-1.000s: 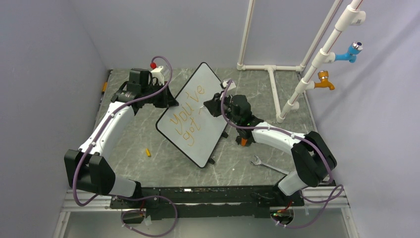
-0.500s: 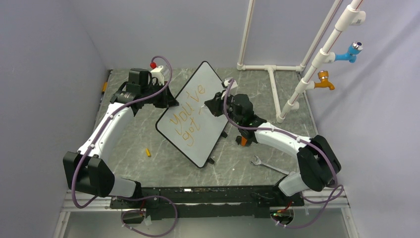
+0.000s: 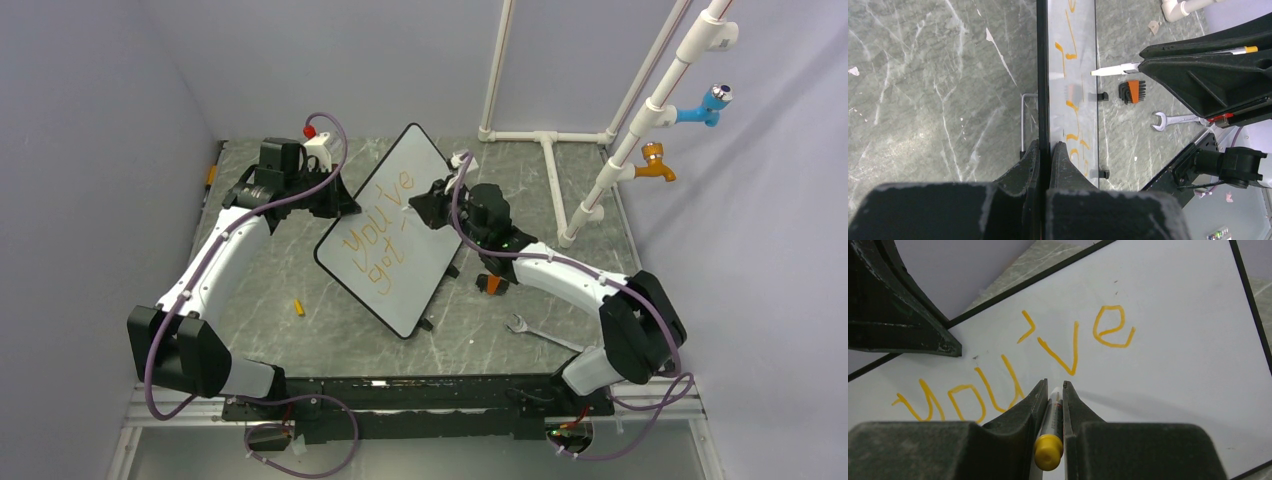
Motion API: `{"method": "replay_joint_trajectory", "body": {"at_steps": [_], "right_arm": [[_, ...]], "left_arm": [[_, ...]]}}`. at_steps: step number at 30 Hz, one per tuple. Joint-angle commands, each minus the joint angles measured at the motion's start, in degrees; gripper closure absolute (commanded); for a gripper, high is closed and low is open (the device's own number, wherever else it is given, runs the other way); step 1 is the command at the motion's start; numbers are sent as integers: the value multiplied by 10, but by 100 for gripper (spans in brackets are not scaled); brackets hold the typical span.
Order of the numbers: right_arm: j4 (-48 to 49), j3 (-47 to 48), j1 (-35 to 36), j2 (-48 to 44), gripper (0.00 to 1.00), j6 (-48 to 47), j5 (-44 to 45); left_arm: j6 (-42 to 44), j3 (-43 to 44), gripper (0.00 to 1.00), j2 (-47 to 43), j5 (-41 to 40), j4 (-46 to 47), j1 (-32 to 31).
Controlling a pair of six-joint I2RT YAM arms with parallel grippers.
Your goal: Write a sentence on the whiteboard
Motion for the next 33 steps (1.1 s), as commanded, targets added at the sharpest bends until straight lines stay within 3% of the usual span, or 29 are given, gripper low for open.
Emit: {"method": "replay_joint_trajectory", "body": {"at_steps": [1,33], "right_arm": [[15,35,1,14,100,7,-16],[25,-47,5,21,100,26,-30]], "left_arm": [[75,0,100,-13,-81,8,5],[75,-1,100,-13,-82,8,4]]}}
